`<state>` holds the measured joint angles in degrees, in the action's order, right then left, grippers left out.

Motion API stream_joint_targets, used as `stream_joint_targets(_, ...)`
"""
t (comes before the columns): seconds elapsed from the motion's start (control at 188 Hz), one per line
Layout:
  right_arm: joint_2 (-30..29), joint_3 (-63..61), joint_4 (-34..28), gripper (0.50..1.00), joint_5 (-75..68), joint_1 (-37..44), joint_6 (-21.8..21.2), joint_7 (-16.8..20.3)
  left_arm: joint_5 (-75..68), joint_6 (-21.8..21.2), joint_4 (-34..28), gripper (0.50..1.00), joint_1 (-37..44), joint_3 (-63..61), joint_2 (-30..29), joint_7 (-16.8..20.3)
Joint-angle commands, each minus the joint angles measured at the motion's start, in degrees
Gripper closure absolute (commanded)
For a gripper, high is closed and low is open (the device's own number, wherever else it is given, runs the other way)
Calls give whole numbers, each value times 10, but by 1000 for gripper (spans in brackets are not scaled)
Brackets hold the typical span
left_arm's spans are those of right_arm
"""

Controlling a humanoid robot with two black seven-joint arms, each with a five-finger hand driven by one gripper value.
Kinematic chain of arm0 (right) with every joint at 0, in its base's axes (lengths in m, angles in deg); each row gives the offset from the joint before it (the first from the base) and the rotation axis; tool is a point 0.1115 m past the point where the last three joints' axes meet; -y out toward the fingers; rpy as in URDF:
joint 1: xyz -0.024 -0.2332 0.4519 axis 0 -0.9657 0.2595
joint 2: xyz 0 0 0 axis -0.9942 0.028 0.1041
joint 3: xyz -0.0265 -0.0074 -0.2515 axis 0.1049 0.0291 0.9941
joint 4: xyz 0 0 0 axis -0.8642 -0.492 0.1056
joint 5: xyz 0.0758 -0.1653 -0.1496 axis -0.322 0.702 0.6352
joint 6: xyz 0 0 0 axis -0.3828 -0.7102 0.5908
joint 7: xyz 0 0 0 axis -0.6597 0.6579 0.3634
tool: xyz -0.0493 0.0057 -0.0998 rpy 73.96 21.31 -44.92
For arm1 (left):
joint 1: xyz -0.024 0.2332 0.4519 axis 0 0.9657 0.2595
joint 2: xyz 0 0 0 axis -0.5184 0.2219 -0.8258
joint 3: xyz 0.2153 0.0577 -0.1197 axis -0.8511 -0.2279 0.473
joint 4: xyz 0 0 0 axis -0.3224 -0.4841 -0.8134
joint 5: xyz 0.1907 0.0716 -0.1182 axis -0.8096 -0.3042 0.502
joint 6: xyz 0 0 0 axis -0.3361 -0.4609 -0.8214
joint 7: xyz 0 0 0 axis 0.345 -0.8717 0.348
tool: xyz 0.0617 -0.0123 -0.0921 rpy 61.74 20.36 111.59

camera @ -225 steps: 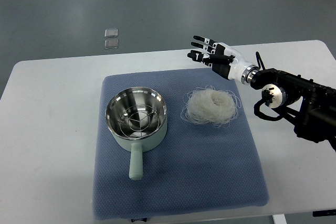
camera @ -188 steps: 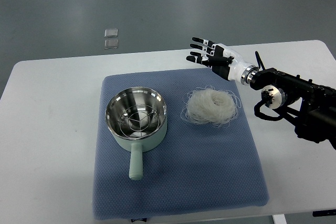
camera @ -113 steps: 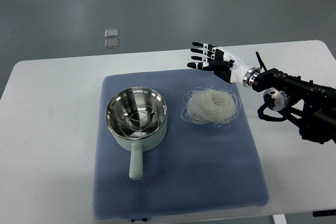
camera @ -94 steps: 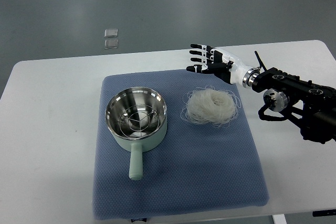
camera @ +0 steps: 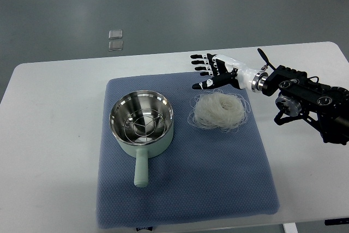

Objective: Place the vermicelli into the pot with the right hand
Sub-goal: 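Lower the right hand onto the vermicelli and close fingers around it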

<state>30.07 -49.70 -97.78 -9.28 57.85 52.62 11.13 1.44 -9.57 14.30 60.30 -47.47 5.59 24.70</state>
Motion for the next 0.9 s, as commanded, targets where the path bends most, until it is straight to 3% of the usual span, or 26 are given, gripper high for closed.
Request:
stream_joint_targets(0.0,6,0,-7,579,48,0,-6,0,0,0,0,500,0,1,0,0)
stream_joint_targets(0.896,87,-1,-132,579,206,18,-22,-14,0,0,0,500,0,0,0,0)
